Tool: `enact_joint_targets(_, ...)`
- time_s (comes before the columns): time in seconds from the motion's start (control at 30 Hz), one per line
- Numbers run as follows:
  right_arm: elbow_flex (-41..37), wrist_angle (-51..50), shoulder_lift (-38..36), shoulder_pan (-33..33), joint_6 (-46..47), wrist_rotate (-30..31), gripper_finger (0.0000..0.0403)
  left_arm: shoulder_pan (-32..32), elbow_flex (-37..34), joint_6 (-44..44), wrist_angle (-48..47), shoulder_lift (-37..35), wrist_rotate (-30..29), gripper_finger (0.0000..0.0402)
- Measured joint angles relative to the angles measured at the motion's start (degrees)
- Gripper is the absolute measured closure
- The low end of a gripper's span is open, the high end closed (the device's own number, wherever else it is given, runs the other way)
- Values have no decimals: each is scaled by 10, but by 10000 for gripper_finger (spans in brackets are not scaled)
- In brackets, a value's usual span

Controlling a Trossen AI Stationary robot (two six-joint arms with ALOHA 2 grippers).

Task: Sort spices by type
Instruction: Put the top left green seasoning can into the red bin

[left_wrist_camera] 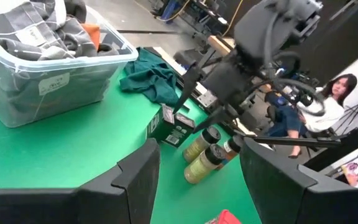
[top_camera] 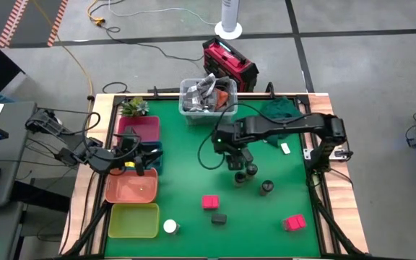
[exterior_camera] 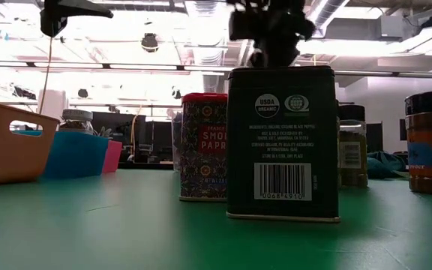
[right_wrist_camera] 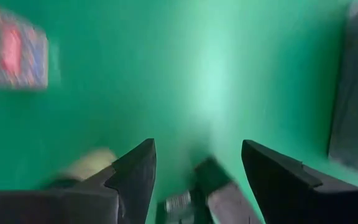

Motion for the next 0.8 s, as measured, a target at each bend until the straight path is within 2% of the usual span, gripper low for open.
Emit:
enact_joint_targets(0.17,-43,-8,0,-12,-26,7,138,0,0,0,-4,0,0,189)
enact_joint_targets(0.37,-66,-9,0,-17,-80,65,138,0,0,2,-9,0,1,189)
enact_joint_targets(0.8,-102,18,0,-28,-144,60,138,0,0,3,-34,0,2,189)
